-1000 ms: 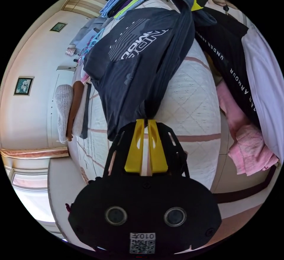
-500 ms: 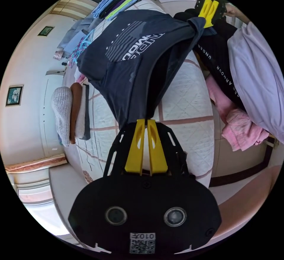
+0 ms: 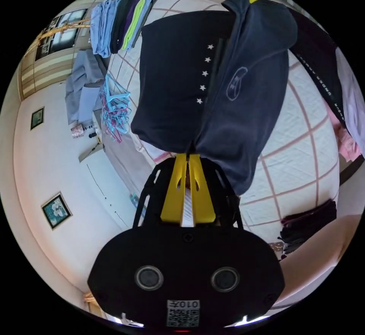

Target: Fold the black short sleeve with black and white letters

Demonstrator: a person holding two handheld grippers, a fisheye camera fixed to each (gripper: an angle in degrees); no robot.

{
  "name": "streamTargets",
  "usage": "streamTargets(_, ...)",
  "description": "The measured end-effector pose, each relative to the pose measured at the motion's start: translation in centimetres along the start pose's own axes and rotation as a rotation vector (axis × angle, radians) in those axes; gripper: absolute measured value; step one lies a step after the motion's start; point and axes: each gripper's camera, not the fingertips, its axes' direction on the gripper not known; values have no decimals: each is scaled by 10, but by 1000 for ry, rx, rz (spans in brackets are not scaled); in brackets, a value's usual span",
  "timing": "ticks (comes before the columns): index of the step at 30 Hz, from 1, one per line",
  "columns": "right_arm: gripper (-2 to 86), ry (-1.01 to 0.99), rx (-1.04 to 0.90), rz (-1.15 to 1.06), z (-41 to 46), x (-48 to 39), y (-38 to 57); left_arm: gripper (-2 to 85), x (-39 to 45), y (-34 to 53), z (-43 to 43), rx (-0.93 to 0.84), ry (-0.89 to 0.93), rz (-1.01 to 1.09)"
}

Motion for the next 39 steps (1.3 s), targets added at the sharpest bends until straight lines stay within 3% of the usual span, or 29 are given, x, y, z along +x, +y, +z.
streamTargets(5, 19, -168, -58, 272, 80, 131, 1, -2, -74, -124, 141, -25, 164, -7)
streamTargets(8, 22, -251, -31, 314, 118, 162, 12, -2, -81, -160, 205, -51, 274, -35)
streamTargets(16, 14, -241, 47, 322, 150, 177, 20, 7, -90, -146, 261, -14, 347, -230)
streamTargets(20, 13, 39, 133, 492, 132, 166, 39, 30, -94, -81, 262, 115, 391, -406)
streamTargets(24, 15, 95, 258, 438, 89, 108, 74, 51, -76, 8, 238, 208, 360, -611)
streamTargets(27, 21, 156, 283, 363, 83, 38, 111, 66, -27, 85, 225, 204, 254, -791)
streamTargets(29, 26, 131, 297, 351, 92, 2, 135, 77, 20, 136, 244, 203, 276, -910)
streamTargets(32, 45, 112, 245, 337, 119, -47, 156, 94, 71, 158, 290, 191, 424, -890)
streamTargets(39, 103, 145, 107, 291, 164, -112, 147, 121, 118, 150, 345, 263, 420, -747)
